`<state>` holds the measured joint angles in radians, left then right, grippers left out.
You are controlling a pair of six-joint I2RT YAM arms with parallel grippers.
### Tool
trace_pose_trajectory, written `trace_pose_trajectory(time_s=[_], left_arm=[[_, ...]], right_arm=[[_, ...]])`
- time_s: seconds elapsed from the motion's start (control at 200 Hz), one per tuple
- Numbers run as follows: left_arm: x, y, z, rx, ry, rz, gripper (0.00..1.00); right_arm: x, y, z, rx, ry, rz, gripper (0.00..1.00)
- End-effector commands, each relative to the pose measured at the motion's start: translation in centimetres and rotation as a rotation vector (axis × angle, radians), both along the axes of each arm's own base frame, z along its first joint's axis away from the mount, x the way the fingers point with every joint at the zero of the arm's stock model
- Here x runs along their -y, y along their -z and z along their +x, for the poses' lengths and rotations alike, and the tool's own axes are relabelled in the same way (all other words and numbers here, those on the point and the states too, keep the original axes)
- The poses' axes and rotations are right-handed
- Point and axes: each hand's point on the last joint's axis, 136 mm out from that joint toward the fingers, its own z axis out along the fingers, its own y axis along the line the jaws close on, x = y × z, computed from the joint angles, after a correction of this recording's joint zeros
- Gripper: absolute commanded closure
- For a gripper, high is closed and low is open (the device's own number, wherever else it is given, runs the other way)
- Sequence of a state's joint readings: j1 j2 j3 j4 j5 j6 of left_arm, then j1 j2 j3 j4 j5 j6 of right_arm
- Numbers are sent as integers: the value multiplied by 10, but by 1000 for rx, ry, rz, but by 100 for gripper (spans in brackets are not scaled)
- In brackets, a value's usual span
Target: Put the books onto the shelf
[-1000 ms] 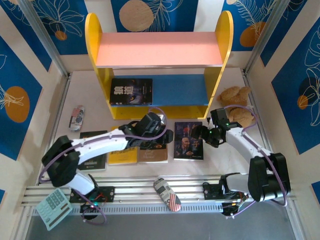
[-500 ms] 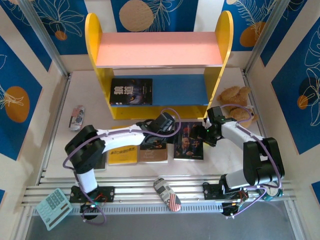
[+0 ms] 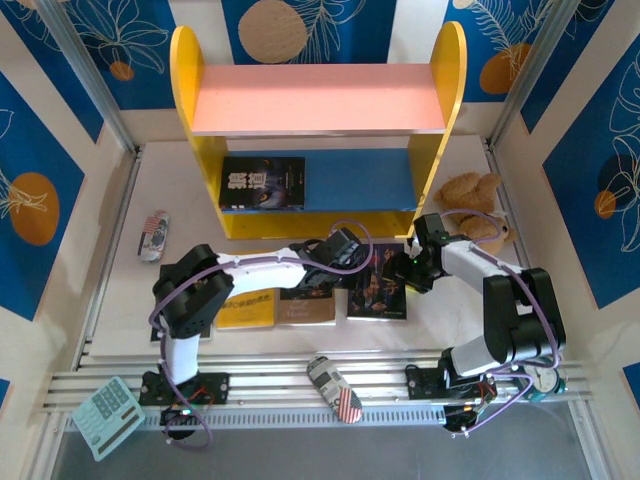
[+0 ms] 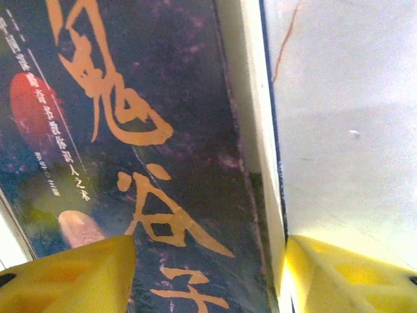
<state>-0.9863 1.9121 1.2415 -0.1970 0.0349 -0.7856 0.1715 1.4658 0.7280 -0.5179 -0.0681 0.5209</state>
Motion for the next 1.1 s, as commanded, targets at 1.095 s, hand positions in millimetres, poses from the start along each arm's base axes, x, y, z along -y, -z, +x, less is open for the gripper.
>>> trace_pose_trajectory(time_s=[1.095], left_arm=[[36, 21, -4, -21, 61, 31, 35]], right_arm=[[-10, 0, 0, -17, -18, 66, 80]])
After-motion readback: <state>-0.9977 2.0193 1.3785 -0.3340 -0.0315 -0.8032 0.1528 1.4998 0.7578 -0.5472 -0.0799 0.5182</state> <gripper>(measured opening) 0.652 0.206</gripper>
